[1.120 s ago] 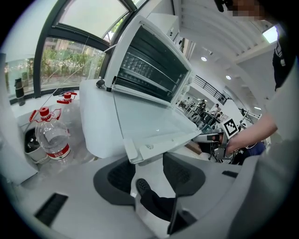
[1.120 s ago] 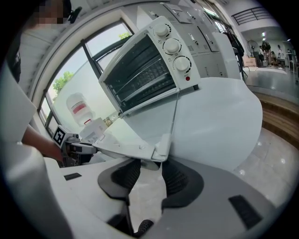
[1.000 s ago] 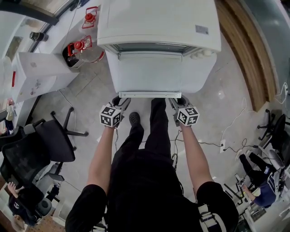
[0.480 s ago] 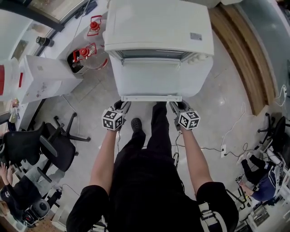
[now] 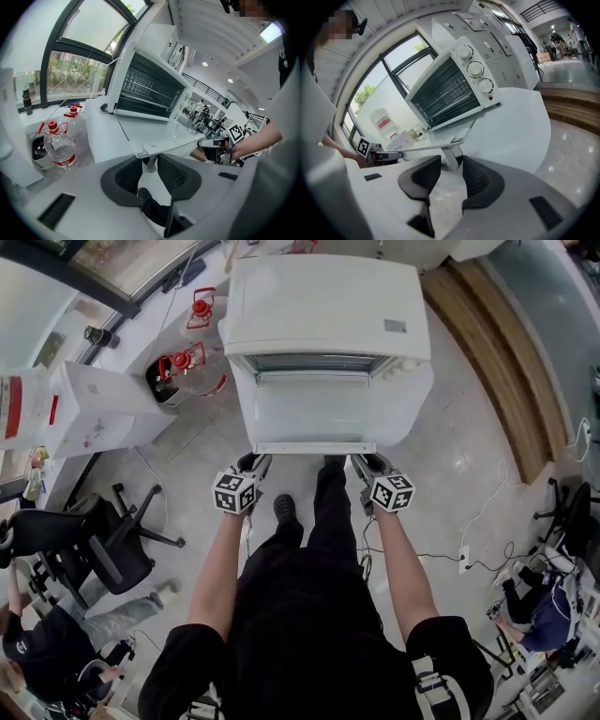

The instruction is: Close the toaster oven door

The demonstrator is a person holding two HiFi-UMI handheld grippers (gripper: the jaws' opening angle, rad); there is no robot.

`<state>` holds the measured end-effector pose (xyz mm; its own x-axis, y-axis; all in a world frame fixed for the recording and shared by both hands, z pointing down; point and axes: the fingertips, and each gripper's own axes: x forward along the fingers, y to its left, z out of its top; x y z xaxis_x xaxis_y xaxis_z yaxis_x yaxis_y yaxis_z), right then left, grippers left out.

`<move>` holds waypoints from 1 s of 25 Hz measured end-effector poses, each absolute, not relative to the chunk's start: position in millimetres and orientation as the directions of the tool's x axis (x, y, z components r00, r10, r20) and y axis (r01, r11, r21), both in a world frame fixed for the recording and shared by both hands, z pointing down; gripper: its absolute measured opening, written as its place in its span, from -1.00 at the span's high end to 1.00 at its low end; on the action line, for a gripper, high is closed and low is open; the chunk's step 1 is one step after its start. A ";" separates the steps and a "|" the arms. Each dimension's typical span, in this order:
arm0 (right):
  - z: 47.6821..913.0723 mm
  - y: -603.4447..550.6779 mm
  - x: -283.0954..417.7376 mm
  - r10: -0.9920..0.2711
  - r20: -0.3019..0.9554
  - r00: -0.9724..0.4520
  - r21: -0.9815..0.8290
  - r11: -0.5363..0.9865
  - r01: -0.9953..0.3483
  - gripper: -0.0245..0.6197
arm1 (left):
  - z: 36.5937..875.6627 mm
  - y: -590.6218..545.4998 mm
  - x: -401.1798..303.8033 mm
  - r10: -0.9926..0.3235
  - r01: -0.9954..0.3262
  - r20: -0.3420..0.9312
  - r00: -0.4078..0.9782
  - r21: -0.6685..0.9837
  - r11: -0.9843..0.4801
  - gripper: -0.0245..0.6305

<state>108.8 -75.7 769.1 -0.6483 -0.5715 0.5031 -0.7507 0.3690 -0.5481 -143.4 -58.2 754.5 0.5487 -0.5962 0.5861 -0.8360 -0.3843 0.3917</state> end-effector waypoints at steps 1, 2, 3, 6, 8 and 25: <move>766.4 -75.9 108.8 -0.573 0.498 -0.651 -0.556 0.365 -0.747 0.42 | 751.8 -58.5 -143.5 -0.599 -0.835 0.583 0.549 0.393 -0.385 0.57; 763.7 -76.0 109.0 -0.575 0.493 -0.653 -0.562 0.363 -0.744 0.42 | 749.2 -58.7 -143.5 -0.601 -0.835 0.579 0.550 0.393 -0.386 0.57; 761.1 -75.9 109.1 -0.577 0.490 -0.654 -0.565 0.361 -0.742 0.42 | 746.8 -58.9 -143.5 -0.603 -0.834 0.576 0.552 0.393 -0.387 0.58; 753.3 -74.8 108.3 -0.581 0.484 -0.654 -0.571 0.356 -0.740 0.42 | 739.5 -58.2 -144.3 -0.607 -0.832 0.570 0.554 0.391 -0.392 0.59; 749.2 -74.1 107.8 -0.582 0.480 -0.656 -0.578 0.353 -0.736 0.42 | 735.2 -57.4 -144.8 -0.610 -0.833 0.567 0.554 0.390 -0.393 0.59; 717.1 -76.7 110.2 -0.601 0.429 -0.674 -0.639 0.325 -0.697 0.42 | 703.3 -61.9 -145.5 -0.650 -0.841 0.537 0.537 0.405 -0.360 0.61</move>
